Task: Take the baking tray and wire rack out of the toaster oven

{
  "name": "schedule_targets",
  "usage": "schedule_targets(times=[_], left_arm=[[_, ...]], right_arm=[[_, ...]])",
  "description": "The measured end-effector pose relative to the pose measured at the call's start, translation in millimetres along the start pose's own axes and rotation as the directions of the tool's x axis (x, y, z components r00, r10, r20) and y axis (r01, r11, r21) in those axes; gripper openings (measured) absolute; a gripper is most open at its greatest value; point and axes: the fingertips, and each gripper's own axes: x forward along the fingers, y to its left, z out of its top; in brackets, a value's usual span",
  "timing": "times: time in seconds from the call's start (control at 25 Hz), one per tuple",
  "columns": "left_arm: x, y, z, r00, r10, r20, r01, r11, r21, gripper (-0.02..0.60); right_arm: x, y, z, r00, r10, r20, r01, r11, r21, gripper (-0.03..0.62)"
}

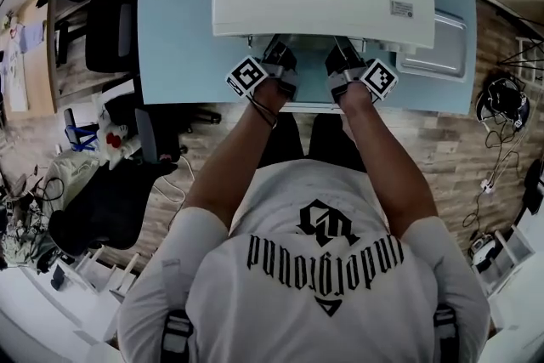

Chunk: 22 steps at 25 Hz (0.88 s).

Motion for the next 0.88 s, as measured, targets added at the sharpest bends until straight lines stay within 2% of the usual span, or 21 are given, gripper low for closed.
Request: schedule_targets(times=[0.24, 0.4, 0.52, 0.64, 0.72, 0.8, 0.88], left_arm=[[8, 7, 10, 0.999, -0.015, 0.048, 0.016, 1.000, -0.022, 0.246], [16, 4, 17, 0.997, -0.045, 0.059, 0.046, 0.999, -0.004, 0.231], [17, 12, 17, 0.997, -0.032, 0.068, 0.033, 0.999, -0.012, 0.202], [20, 15, 20, 0.996, -0.028, 0.080, 0.029, 0.999, -0.016, 0.143], [22, 13, 20, 0.996, -0.039, 0.083, 0.040, 0.999, -0.014, 0.070], [25, 7, 21, 0.995, -0.059, 0.084, 0.060, 0.998, -0.004, 0.012], [26, 3, 21, 0.993, -0.070, 0.090, 0.070, 0.998, -0.003, 0.006]], right_arm=[[11, -8, 3, 0.998, 0.018, 0.063, -0.022, 0.998, 0.062, 0.180], [22, -5, 8, 0.990, 0.070, 0.119, -0.081, 0.993, 0.089, 0.173], [27, -6, 9, 0.988, 0.077, 0.137, -0.091, 0.991, 0.097, 0.148], [29, -9, 12, 0.985, 0.070, 0.154, -0.086, 0.992, 0.097, 0.108], [30, -10, 13, 0.985, 0.066, 0.161, -0.083, 0.992, 0.099, 0.043], [30, -11, 13, 0.986, 0.059, 0.158, -0.075, 0.993, 0.096, 0.008], [30, -12, 13, 0.986, 0.056, 0.156, -0.071, 0.993, 0.093, 0.006]])
